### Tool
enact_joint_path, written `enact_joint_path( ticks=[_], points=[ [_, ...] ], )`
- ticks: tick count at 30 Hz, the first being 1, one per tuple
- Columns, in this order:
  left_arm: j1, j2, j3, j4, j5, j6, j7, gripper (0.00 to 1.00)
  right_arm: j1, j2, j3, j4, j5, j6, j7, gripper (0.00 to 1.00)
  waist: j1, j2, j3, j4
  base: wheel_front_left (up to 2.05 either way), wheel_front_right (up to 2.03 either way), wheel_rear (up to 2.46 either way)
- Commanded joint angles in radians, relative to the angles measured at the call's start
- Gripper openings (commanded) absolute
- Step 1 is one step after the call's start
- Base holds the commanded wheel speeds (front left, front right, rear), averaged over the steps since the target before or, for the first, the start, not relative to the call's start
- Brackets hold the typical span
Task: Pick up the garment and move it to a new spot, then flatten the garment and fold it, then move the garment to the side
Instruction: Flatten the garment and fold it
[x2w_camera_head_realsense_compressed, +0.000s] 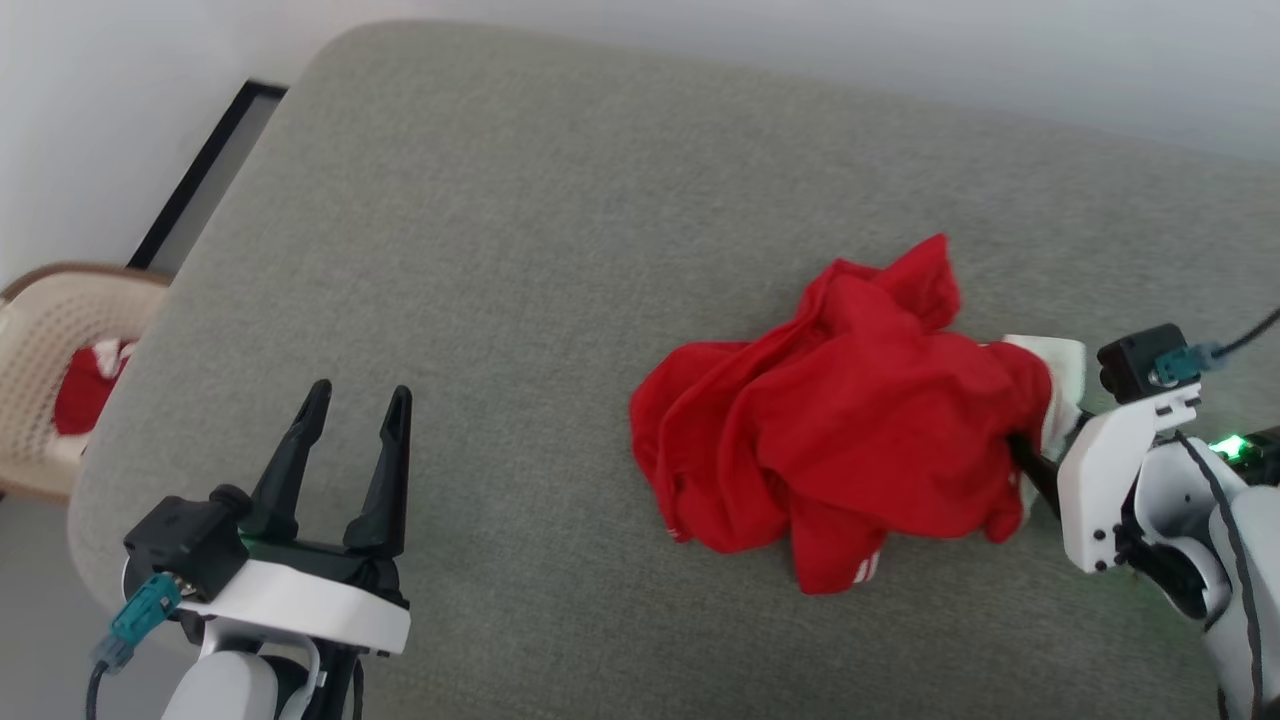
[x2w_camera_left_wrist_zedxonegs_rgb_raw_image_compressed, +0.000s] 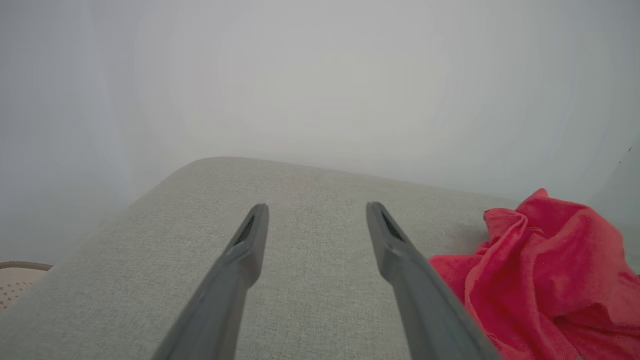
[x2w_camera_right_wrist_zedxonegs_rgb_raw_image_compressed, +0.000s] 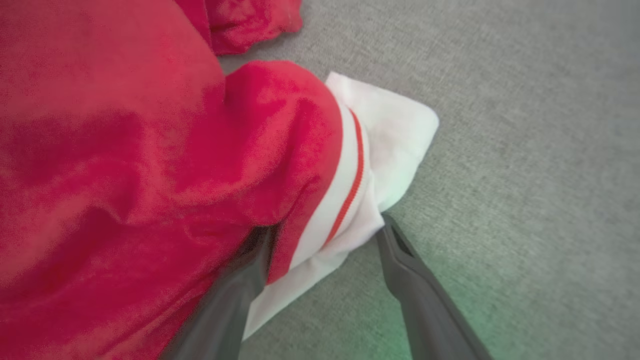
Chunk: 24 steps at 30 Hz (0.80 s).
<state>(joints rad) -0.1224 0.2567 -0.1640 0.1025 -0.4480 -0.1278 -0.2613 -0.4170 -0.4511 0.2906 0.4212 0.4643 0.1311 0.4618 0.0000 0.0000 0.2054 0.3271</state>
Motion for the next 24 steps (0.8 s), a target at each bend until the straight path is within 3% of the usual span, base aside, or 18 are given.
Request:
enact_joint_path(
  ticks=[1,4,5,6,7,17,24],
  points=[
    [-0.018,-0.004,-0.002,0.002,-0.012,-0.003,-0.005,1.00,-0.014,-0.006,0.015,0.021,0.012,-0.001,0.027,1.00,0.0000,0.0000,0.025,0.025,0.00,0.00,0.00],
    [-0.025,-0.012,0.000,0.007,-0.017,-0.003,-0.005,1.00,-0.028,-0.002,0.062,0.071,0.043,-0.001,0.082,1.00,0.0000,0.0000,0.037,0.036,0.00,0.00,0.00],
    [-0.027,-0.013,-0.001,0.008,-0.018,-0.003,-0.005,1.00,-0.036,-0.006,0.081,0.082,0.050,-0.001,0.095,0.64,0.0000,0.0000,0.040,0.039,0.00,0.00,0.00],
    [-0.029,-0.014,0.000,0.010,-0.016,-0.003,-0.005,1.00,-0.042,-0.008,0.096,0.086,0.063,-0.001,0.096,0.04,0.0000,0.0000,0.042,0.040,0.00,0.00,0.00],
    [-0.030,-0.014,0.002,0.011,-0.016,-0.003,-0.005,1.00,-0.049,-0.009,0.107,0.088,0.076,-0.001,0.099,0.00,0.0000,0.0000,0.043,0.039,0.00,0.00,0.00],
    [0.000,0.000,0.039,0.017,-0.014,-0.003,-0.005,1.00,-0.104,-0.108,0.092,-0.035,0.162,-0.001,0.106,0.00,0.0000,0.0000,0.017,-0.033,0.00,0.00,0.00],
    [0.016,0.017,0.048,0.012,-0.016,-0.003,-0.005,1.00,-0.009,-0.173,-0.065,-0.166,0.169,-0.001,0.195,0.00,0.0000,0.0000,-0.010,-0.094,0.00,0.00,0.00]
  ],
)
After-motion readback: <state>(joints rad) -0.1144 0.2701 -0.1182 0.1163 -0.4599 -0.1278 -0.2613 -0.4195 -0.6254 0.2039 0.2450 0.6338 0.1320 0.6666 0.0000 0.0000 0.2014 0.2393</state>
